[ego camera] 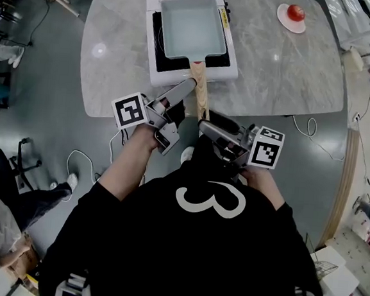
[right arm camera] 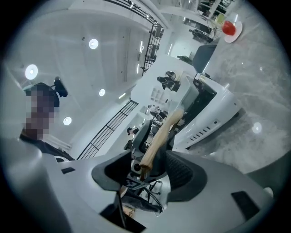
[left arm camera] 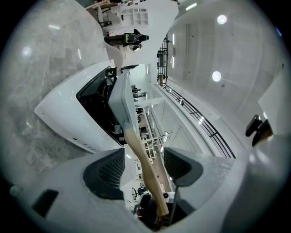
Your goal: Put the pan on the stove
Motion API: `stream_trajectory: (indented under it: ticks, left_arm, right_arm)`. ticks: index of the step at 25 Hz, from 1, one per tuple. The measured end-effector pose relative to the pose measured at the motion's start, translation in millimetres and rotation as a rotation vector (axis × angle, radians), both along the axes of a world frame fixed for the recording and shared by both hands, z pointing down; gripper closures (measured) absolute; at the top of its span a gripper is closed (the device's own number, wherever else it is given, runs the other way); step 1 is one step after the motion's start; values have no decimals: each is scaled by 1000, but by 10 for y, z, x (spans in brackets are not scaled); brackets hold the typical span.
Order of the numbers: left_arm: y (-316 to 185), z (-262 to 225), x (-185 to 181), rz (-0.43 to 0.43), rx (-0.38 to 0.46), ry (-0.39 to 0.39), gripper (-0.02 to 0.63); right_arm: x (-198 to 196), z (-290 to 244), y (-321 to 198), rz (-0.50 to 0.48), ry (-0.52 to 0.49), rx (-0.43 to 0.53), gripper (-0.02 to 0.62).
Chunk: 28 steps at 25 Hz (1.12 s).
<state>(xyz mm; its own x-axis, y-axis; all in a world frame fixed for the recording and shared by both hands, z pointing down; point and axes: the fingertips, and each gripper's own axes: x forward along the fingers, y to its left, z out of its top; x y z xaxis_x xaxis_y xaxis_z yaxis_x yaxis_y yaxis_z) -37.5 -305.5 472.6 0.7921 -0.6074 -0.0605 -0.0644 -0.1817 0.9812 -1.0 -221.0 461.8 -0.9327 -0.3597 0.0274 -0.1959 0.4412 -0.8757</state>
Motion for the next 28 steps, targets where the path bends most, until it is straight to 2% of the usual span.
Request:
stream_trajectory:
  ticks: [5,8,11,13,15,19,22,25,28]
  left_arm:
    - [190,-166,-82,16,7,22,342]
    - [352,-334,-123,40,44,-13,344]
    - [467,-546,-105,75,146,-128,350]
    - [559,-666,-57,108,244,-241,388]
    - [678,-822,14,140,325,-318,430]
    - [888,-1174,114,173,453,-390,534]
    - [1076,-1370,250,190,553,-480,585]
    - [1281,-1552,457,211,670,-568,591]
    - [1482,-1703,677,220,698,-575,591]
  right_arm:
    - [275,-178,-83,78,18,38,393]
    - [325,-391,-61,89,80,119,394]
    - [333,-656,-60,91,164,244,403]
    - [365,-812,-22,96,212,310,467]
    - [402,-936,39,99,245,350,521]
    - [393,-1239,167,65,190,422,560]
    - [440,-1423,310,41,163,469,571]
    - [556,-1596,474,36,177,543,581]
    - [697,-1769,682,25,150,590,581]
